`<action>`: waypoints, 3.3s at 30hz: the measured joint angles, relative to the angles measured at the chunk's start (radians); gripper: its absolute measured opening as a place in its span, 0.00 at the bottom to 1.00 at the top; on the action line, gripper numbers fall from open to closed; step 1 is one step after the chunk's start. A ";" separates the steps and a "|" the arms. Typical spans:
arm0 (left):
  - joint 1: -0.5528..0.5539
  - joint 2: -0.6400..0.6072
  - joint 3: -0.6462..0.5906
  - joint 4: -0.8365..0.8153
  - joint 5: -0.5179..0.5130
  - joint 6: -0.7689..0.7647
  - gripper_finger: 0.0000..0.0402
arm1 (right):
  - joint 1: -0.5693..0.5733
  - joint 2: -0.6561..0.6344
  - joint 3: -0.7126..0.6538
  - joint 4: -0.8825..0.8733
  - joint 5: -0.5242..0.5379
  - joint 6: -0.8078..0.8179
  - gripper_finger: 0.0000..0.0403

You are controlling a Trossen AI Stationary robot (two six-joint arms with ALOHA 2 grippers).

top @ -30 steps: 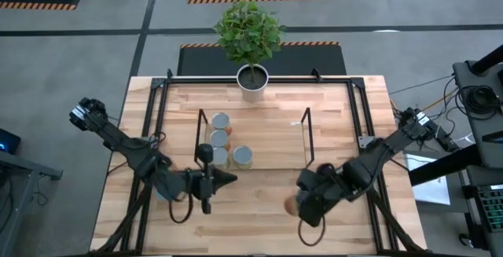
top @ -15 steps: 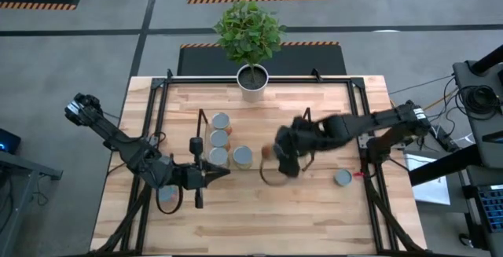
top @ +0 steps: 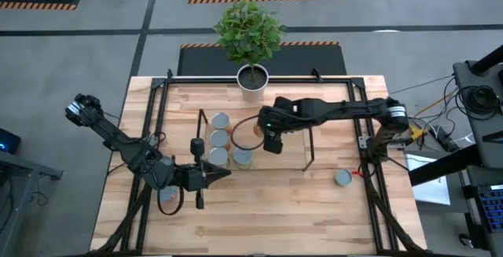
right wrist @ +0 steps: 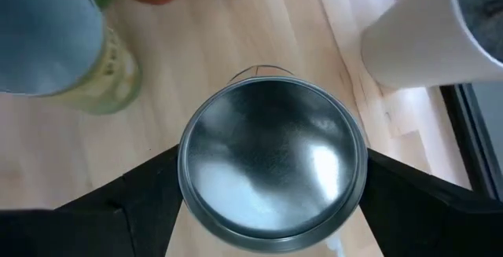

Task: Pick and place cans onto a shelf
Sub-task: Put the canned corn on the shelf

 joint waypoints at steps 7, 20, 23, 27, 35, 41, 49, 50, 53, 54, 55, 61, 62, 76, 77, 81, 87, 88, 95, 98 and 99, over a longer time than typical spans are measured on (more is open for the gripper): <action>0.000 0.000 0.000 0.000 0.000 0.002 0.00 | -0.026 0.102 0.053 -0.001 -0.125 -0.082 0.78; 0.000 0.000 0.000 0.000 0.000 0.012 0.00 | -0.026 0.200 0.140 -0.011 -0.133 -0.133 0.80; 0.000 0.000 0.000 0.000 0.000 0.017 0.00 | -0.027 0.206 0.140 -0.007 -0.133 -0.140 0.81; 0.000 0.000 0.000 0.000 0.001 0.019 0.00 | -0.028 0.206 0.140 0.000 -0.133 -0.146 0.85; 0.000 0.000 0.001 0.000 0.001 0.019 0.00 | -0.028 0.199 0.146 -0.009 -0.133 -0.146 0.87; 0.000 0.000 0.001 0.000 0.001 0.019 0.00 | -0.028 0.185 0.243 -0.107 -0.133 -0.144 0.87; 0.000 0.000 0.001 0.000 0.001 0.027 0.00 | -0.028 0.157 0.312 -0.266 -0.123 -0.151 0.72; 0.000 0.000 0.001 -0.001 0.001 0.027 0.00 | -0.031 0.153 0.300 -0.266 -0.123 -0.151 0.68; 0.000 0.000 0.001 -0.001 0.001 0.027 0.00 | -0.039 0.147 0.247 -0.266 -0.124 -0.149 0.53; 0.000 0.000 0.001 0.000 0.001 0.027 0.00 | -0.043 0.147 0.226 -0.261 -0.123 -0.148 0.48; 0.000 0.000 0.001 0.000 0.001 0.027 0.00 | -0.045 0.147 0.204 -0.256 -0.122 -0.148 0.43; 0.000 0.000 0.001 0.000 0.001 0.027 0.00 | -0.070 0.147 0.071 -0.144 -0.098 -0.163 0.16; 0.000 0.000 0.002 -0.001 0.001 0.027 0.00 | -0.074 0.147 0.056 -0.121 -0.098 -0.168 0.13; 0.000 -0.001 0.008 0.000 0.001 0.027 0.00 | -0.081 0.147 -0.003 0.129 -0.205 -0.188 0.03; 0.000 -0.001 0.008 0.000 0.001 0.027 0.00 | -0.081 0.147 0.000 0.128 -0.205 -0.190 0.03; 0.000 -0.001 0.008 -0.001 0.001 0.027 0.00 | -0.081 0.147 0.001 0.129 -0.205 -0.196 0.03; 0.000 -0.001 0.008 -0.001 0.001 0.030 0.00 | -0.081 0.148 -0.004 0.198 -0.205 -0.196 0.03; 0.000 -0.001 0.008 -0.001 0.001 0.030 0.00 | -0.081 0.148 -0.005 0.208 -0.205 -0.196 0.03; 0.000 -0.001 0.008 0.000 0.001 0.030 0.00 | -0.081 0.148 -0.005 0.187 -0.204 -0.195 0.03; 0.000 -0.001 0.008 -0.001 0.001 0.030 0.00 | -0.081 0.148 -0.005 0.184 -0.205 -0.194 0.03; 0.000 -0.001 0.008 -0.001 0.001 0.030 0.00 | -0.081 0.149 -0.005 0.188 -0.204 -0.194 0.03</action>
